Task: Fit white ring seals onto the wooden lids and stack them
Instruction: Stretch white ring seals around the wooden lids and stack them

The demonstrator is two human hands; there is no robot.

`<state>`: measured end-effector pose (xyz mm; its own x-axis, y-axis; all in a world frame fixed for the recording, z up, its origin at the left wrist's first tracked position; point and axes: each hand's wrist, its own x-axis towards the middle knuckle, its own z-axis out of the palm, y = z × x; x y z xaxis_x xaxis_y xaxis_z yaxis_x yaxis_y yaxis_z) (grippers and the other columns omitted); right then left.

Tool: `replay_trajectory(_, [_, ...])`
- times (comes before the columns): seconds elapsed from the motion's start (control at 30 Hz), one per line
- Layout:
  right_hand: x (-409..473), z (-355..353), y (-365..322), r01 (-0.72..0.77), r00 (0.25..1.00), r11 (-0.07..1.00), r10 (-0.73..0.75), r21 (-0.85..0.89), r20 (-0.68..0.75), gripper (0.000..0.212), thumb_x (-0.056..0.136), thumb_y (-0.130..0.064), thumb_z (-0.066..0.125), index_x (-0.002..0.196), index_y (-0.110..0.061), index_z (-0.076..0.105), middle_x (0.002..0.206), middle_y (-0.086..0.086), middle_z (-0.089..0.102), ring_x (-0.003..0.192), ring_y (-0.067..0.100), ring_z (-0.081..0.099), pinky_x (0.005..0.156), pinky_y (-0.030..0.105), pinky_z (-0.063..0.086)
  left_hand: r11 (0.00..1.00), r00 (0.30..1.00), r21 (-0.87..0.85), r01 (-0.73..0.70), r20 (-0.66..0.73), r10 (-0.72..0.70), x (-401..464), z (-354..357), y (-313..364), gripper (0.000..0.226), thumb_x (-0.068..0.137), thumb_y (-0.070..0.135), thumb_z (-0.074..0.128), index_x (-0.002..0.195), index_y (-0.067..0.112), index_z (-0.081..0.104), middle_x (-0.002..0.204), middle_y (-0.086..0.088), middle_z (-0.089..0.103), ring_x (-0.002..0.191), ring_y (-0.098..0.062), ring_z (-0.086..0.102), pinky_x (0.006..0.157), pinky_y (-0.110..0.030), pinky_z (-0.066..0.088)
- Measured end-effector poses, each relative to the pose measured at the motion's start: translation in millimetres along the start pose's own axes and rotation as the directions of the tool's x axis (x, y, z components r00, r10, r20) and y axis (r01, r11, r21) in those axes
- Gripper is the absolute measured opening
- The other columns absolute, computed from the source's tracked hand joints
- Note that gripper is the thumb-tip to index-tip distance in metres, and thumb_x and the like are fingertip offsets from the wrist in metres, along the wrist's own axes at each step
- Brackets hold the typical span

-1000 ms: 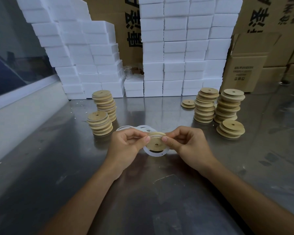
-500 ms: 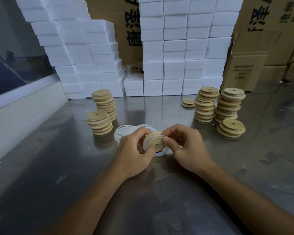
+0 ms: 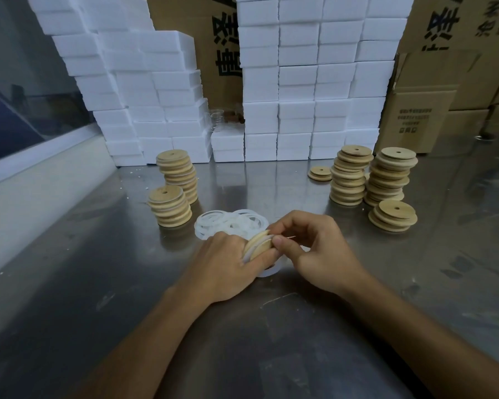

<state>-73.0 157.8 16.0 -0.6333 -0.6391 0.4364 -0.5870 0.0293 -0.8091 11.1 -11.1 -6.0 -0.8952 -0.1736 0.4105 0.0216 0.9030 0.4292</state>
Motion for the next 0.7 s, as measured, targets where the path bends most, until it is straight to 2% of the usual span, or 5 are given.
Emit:
replay_trajectory(0.13, [0.3,0.9,-0.2,-0.174,0.984,0.954,0.175,0.244,0.017,0.004,0.089,-0.003,0.067,0.086,-0.006,0.069,0.082,0.008,0.073,0.076,0.014,0.067,0.073,0.027,0.054,0.997,0.999,-0.071,0.032,-0.019,-0.033,-1.1,3.5,1.1,0.061,0.079,0.083,0.033,0.071,0.029,0.060,0.066,0.009,0.062,0.064,-0.005,0.059,0.056,-0.025,0.040])
replay_trajectory(0.2, [-0.2,1.8,-0.8,-0.251,0.965,0.898,0.260,0.360,0.024,0.007,0.090,-0.011,0.068,0.084,-0.007,0.068,0.075,0.007,0.070,0.072,0.012,0.063,0.071,0.026,0.052,0.984,0.998,-0.175,0.034,-0.046,-0.043,-0.4,5.7,4.1,0.068,0.081,0.079,0.033,0.071,0.020,0.066,0.066,0.002,0.066,0.066,-0.012,0.062,0.062,-0.040,0.048])
replay_trajectory(0.33, [0.4,2.2,-3.3,-0.361,0.919,0.746,0.386,0.560,0.077,0.021,0.079,-0.029,0.071,0.085,-0.008,0.068,0.086,0.014,0.072,0.083,0.023,0.068,0.080,0.036,0.055,0.925,0.988,-0.381,-0.005,-0.147,-0.055,1.5,9.2,15.2,0.072,0.086,0.067,0.038,0.076,0.002,0.069,0.073,-0.013,0.069,0.074,-0.027,0.065,0.073,-0.048,0.050])
replay_trajectory(0.53, [3.5,-5.7,-5.8,-0.467,0.868,0.593,0.447,0.655,0.215,0.015,0.075,-0.025,0.069,0.079,-0.011,0.073,0.096,0.016,0.073,0.091,0.026,0.069,0.093,0.039,0.053,0.805,0.969,-0.593,0.035,-0.177,-0.173,1.7,12.6,32.7,0.070,0.080,0.065,0.043,0.071,0.000,0.067,0.068,-0.011,0.068,0.068,-0.015,0.062,0.070,-0.031,0.049])
replay_trajectory(0.7, [4.2,-7.7,-4.7,-0.466,0.867,0.591,0.454,0.659,0.205,0.016,0.072,-0.024,0.070,0.079,-0.010,0.074,0.091,0.013,0.074,0.086,0.023,0.069,0.086,0.034,0.057,0.748,0.960,-0.656,0.097,-0.137,-0.245,3.2,15.3,34.8,0.045,0.087,0.052,0.047,0.056,0.026,0.066,0.053,0.014,0.060,0.056,0.004,0.055,0.056,-0.011,0.040])
